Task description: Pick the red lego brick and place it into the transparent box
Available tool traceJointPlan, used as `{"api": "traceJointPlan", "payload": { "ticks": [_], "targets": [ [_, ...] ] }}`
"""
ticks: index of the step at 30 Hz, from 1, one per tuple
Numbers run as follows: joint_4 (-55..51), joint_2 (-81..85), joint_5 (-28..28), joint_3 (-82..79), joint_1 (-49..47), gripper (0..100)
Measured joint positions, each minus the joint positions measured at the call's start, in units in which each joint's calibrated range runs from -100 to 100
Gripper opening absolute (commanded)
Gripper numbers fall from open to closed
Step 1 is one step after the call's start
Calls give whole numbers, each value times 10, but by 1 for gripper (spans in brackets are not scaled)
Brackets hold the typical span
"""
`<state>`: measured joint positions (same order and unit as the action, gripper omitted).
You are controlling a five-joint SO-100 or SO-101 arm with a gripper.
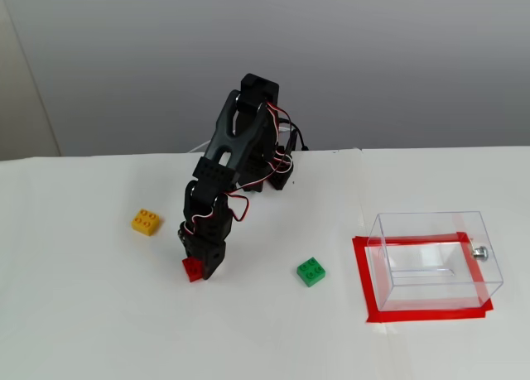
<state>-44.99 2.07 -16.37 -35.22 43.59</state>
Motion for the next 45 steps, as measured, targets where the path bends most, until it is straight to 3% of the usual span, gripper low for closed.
{"api": "traceJointPlan", "payload": {
  "ticks": [11,18,30,45],
  "targets": [
    [8,-2,0,1,-1,22],
    [8,-2,0,1,0,5],
    [6,14,3,1,0,4],
    [6,172,115,1,-3,4]
  ]
}}
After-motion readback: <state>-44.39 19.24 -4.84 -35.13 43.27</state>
